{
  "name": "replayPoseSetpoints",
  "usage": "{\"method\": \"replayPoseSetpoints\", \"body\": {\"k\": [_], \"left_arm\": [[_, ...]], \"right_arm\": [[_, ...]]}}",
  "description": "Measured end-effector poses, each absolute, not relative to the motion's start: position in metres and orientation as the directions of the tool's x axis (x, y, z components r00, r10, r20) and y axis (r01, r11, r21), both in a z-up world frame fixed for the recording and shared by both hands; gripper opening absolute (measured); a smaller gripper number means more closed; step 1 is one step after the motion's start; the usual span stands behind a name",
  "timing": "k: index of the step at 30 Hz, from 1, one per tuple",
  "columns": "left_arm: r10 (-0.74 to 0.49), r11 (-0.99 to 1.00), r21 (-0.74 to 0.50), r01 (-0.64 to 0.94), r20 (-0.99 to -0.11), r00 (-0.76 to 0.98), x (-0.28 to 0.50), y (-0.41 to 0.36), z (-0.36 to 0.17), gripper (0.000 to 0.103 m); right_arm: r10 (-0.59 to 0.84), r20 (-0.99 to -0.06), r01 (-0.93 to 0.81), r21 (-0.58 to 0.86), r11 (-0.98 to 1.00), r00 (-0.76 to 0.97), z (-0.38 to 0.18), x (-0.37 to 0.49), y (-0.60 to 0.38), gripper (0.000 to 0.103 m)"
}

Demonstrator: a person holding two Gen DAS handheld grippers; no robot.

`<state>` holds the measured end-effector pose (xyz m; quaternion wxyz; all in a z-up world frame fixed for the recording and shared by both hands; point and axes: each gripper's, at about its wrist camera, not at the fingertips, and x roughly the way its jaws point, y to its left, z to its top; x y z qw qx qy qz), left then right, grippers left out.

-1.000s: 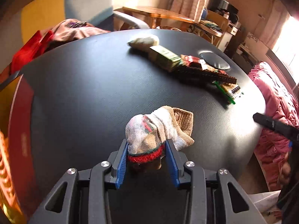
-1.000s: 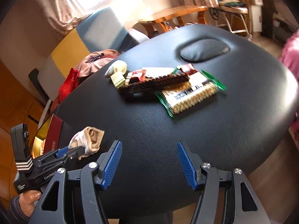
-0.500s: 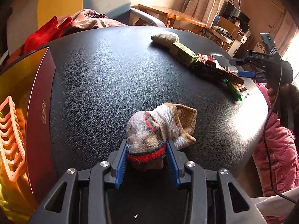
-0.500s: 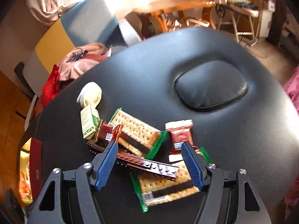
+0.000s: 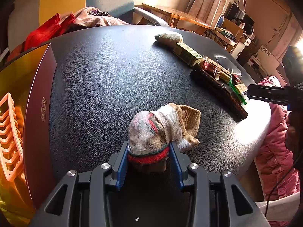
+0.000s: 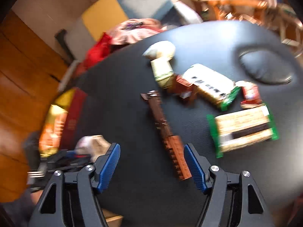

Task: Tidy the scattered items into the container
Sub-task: 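Grasp the brown brick toy with the right tool while the left tool holds the pouch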

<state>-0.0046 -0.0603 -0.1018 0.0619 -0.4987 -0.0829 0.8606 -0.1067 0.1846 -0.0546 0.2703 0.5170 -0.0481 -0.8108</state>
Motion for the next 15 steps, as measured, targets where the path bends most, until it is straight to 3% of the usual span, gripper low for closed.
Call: {"method": "replayPoseSetpoints", "body": {"k": [8,12,15], "left_arm": [[0.183,-0.980,-0.198,-0.020,-0.852,-0.491,-0.004,-0.060,-0.101,0.043],[0.190,-0.978,-0.207,-0.018,-0.853,-0.486,-0.005,-0.060,-0.102,0.043],[0.185,-0.979,-0.201,-0.021,-0.855,-0.485,-0.005,-0.059,-0.102,0.044]], "right_arm": [[-0.287,-0.869,0.452,0.085,-0.888,-0.402,-0.066,-0.121,0.146,0.053],[-0.275,-0.895,0.481,0.080,-0.873,-0.350,-0.079,-0.137,0.141,0.040],[-0.264,-0.909,0.512,0.067,-0.856,-0.322,-0.085,-0.143,0.136,0.036]]}}
